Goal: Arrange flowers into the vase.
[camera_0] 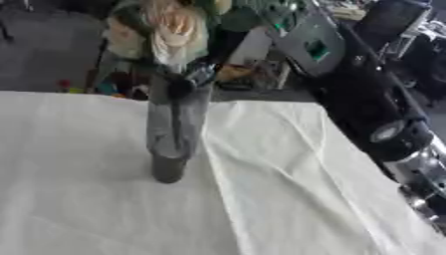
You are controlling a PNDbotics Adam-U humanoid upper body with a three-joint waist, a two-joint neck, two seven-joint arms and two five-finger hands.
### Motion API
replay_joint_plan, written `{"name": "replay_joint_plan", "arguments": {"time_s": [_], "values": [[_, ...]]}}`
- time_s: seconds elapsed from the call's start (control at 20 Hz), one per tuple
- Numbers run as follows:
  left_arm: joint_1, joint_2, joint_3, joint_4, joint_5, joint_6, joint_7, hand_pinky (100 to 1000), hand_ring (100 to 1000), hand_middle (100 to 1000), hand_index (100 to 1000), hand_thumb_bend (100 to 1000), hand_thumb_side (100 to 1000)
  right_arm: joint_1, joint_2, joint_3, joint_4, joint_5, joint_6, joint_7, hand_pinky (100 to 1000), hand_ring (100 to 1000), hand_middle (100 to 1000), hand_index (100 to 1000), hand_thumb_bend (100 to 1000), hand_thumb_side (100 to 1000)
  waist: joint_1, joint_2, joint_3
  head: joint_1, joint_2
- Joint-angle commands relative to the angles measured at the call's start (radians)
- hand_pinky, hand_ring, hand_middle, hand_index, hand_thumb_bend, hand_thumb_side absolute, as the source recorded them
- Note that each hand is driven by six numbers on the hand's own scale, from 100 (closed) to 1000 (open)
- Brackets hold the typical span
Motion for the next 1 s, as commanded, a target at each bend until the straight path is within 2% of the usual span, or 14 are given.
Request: {"name": "replay_joint_plan", "arguments": {"time_s": [0.05,0.2,0.4,0.45,0.5,0.75,1.0], "values": [[-0.008,0.02,0.006,-0.013,0.003,0.003,-0.001,861,783,842,924,100,847,-0.019,-0.043,-0.001,0.009,0.065,-0.046,0.0,988,1000,1000,1000,710,559,0.007,-0.025,-0.004,-0.004,0.004],[-0.008,0.019,0.006,-0.013,0.004,0.003,-0.002,860,783,842,924,100,846,-0.021,-0.045,0.007,0.021,0.151,-0.101,0.0,999,1000,1000,1000,692,564,0.007,-0.027,-0.003,-0.007,0.004],[-0.005,0.02,0.006,-0.013,0.005,0.003,-0.003,859,783,842,924,100,845,-0.03,-0.048,-0.001,0.029,0.201,-0.152,0.0,1000,1000,1000,1000,673,582,0.009,-0.03,-0.004,-0.009,0.004],[-0.005,0.021,0.006,-0.013,0.006,0.002,-0.003,859,783,842,925,100,845,-0.031,-0.05,-0.005,0.029,0.219,-0.16,0.0,1000,1000,1000,1000,623,570,0.009,-0.031,-0.004,-0.009,0.004],[-0.004,0.022,0.006,-0.013,0.006,0.002,-0.004,859,783,842,925,100,845,-0.033,-0.053,-0.011,0.029,0.235,-0.167,0.0,1000,1000,1000,1000,669,593,0.009,-0.032,-0.006,-0.009,0.004],[-0.003,0.022,0.004,-0.013,0.01,0.005,-0.005,858,783,842,925,100,845,-0.046,-0.06,-0.041,0.024,0.268,-0.182,0.0,1000,1000,1000,1000,665,608,0.009,-0.036,-0.01,-0.014,0.0],[-0.002,0.025,0.008,-0.013,0.016,0.002,-0.005,857,783,841,925,100,842,-0.051,-0.064,-0.046,0.031,0.277,-0.182,0.0,1000,1000,1000,1000,644,613,0.013,-0.045,-0.011,-0.016,0.006]]}}
